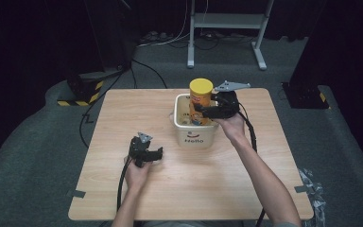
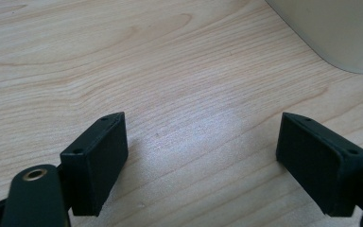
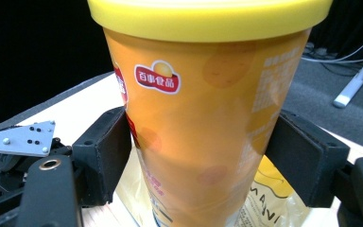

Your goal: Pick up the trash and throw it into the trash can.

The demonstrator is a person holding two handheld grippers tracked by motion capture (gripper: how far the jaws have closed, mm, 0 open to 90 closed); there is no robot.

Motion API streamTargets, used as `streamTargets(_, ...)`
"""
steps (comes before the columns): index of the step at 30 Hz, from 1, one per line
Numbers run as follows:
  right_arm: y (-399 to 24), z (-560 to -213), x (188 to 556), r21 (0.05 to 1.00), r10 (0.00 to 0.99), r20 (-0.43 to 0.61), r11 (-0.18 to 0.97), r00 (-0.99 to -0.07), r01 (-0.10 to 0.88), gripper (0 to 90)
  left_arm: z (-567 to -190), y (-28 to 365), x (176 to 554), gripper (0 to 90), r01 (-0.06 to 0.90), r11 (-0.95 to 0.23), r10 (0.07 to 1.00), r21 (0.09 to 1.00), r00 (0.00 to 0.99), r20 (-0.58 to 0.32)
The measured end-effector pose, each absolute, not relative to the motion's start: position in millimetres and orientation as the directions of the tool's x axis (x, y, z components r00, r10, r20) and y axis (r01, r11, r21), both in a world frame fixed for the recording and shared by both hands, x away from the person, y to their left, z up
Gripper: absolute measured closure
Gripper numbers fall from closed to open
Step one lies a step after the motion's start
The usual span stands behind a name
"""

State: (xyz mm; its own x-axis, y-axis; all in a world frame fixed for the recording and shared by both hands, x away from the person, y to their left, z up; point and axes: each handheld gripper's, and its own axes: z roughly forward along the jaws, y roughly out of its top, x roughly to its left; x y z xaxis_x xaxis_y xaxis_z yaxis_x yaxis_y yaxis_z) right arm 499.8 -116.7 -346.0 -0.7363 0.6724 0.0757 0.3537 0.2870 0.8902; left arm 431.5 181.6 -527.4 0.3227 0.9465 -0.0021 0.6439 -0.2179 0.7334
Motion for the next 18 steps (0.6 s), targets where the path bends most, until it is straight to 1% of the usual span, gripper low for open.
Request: streamTargets(18,-115.0,-369.4,508.2,0.872,0.688,0.102,0.286,-0.718,0.397,24.1,-527.4,181.7,431.6,17.7,0.643,-0.219,0.947,0.734,0.322,0.000)
